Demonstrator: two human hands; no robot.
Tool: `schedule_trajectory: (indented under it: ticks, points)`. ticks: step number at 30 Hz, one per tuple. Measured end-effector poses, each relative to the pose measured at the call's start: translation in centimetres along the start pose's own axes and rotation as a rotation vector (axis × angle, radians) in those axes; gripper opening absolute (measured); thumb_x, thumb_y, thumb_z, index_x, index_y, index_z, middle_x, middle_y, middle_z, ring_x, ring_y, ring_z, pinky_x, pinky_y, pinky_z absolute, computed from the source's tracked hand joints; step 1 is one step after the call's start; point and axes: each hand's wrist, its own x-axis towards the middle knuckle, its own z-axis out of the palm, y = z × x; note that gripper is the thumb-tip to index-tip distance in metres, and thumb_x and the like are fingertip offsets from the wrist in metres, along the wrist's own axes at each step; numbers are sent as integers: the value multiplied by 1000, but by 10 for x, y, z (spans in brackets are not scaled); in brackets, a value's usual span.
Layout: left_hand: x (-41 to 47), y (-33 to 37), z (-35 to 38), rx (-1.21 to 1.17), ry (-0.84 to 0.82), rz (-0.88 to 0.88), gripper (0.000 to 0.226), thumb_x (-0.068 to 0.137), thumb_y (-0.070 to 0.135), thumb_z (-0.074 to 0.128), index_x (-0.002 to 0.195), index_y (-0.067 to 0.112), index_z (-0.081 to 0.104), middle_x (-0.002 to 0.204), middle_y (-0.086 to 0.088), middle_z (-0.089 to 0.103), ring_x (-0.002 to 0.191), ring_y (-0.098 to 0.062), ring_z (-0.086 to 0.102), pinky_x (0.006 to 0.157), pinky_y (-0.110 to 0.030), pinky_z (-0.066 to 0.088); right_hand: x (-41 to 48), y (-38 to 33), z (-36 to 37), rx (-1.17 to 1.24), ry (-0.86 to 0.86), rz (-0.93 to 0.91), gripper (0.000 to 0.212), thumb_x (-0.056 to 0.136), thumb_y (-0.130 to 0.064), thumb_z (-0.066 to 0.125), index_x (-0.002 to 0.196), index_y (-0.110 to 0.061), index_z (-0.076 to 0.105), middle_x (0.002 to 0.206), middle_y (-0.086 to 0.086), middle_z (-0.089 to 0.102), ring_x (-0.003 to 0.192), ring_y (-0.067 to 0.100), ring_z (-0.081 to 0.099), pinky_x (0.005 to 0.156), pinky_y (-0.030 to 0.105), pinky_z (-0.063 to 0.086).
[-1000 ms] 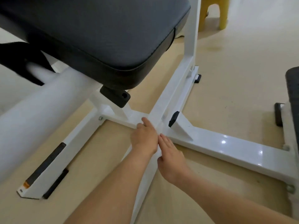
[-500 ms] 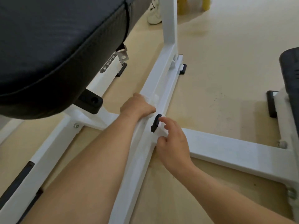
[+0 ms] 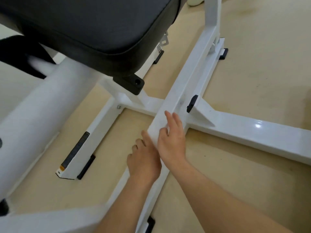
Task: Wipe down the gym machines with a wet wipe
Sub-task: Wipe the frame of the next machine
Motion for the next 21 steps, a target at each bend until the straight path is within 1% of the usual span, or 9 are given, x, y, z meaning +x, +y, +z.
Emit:
schedule_trajectory:
  ticks: [2, 4, 5, 7, 9, 12, 15, 17, 21]
  points:
    - [-29, -15, 10, 101, -17, 1, 82, 97, 28, 43, 149, 4, -16, 154, -19, 16, 142, -30, 24, 110, -37, 33, -19, 6, 8, -80, -127, -45, 51, 99, -15, 37, 149, -26, 32, 162, -5, 5, 146, 6, 6, 104, 10, 6]
    - [-52, -28, 14, 147, -102, -18, 80, 99, 23, 36, 145, 1, -25, 158, -23, -3, 148, -32, 5, 120, -38, 15, -32, 11, 10, -127, -181, -55, 47, 99, -22, 43, 146, -27, 37, 162, -5, 3, 146, 8, 7, 106, 15, 10]
    - [-62, -35, 14, 157, -138, -31, 80, 99, 20, 35, 142, 0, -29, 158, -24, -8, 148, -33, 2, 120, -38, 12, -37, 13, 9, -142, -180, -65, 43, 98, -25, 47, 141, -27, 45, 160, -4, 9, 145, 10, 12, 107, 18, 17]
    - [-78, -46, 11, 169, -192, -56, 82, 98, 17, 38, 139, -2, -30, 157, -27, -11, 148, -35, 2, 120, -38, 13, -49, 15, 7, -196, -144, -178, 32, 94, -28, 56, 125, -24, 59, 148, 0, 32, 135, 14, 29, 106, 24, 31]
    - [-84, -54, 6, 159, -252, -79, 89, 95, 17, 46, 144, 0, -27, 157, -27, -11, 148, -34, 4, 120, -39, 15, -62, 20, 8, -257, -174, -311, 25, 90, -30, 61, 113, -21, 67, 124, -4, 48, 118, 13, 41, 98, 28, 40]
    - [-82, -57, -5, 28, -305, -100, 92, 92, 23, 49, 148, 4, -21, 159, -20, -14, 148, -33, -3, 119, -43, 13, -76, 28, 14, -330, -362, -366, 19, 91, -32, 60, 102, -24, 73, 103, -10, 49, 102, 10, 43, 89, 28, 44]
    - [-86, -59, -8, -101, -131, -59, 88, 91, 33, 46, 151, 3, -11, 159, -19, -13, 148, -32, -9, 119, -41, 10, -70, 27, 14, -372, -449, -369, 17, 92, -31, 59, 101, -27, 74, 98, -10, 48, 100, 11, 45, 86, 31, 46]
    - [-89, -62, -2, -93, -57, -2, 82, 95, 38, 43, 151, 1, -5, 160, -20, -7, 148, -30, -5, 121, -38, 9, -64, 26, 12, -464, -476, -396, 19, 93, -30, 58, 106, -30, 72, 96, -8, 47, 99, 12, 45, 84, 28, 46]
    - [-80, -55, 14, 41, -150, -48, 87, 98, 45, 45, 150, -1, -7, 158, -24, 5, 145, -33, 17, 118, -39, 21, -61, 29, 6, -371, -405, -241, 23, 95, -25, 54, 107, -34, 72, 90, -13, 46, 97, 10, 49, 85, 25, 45]
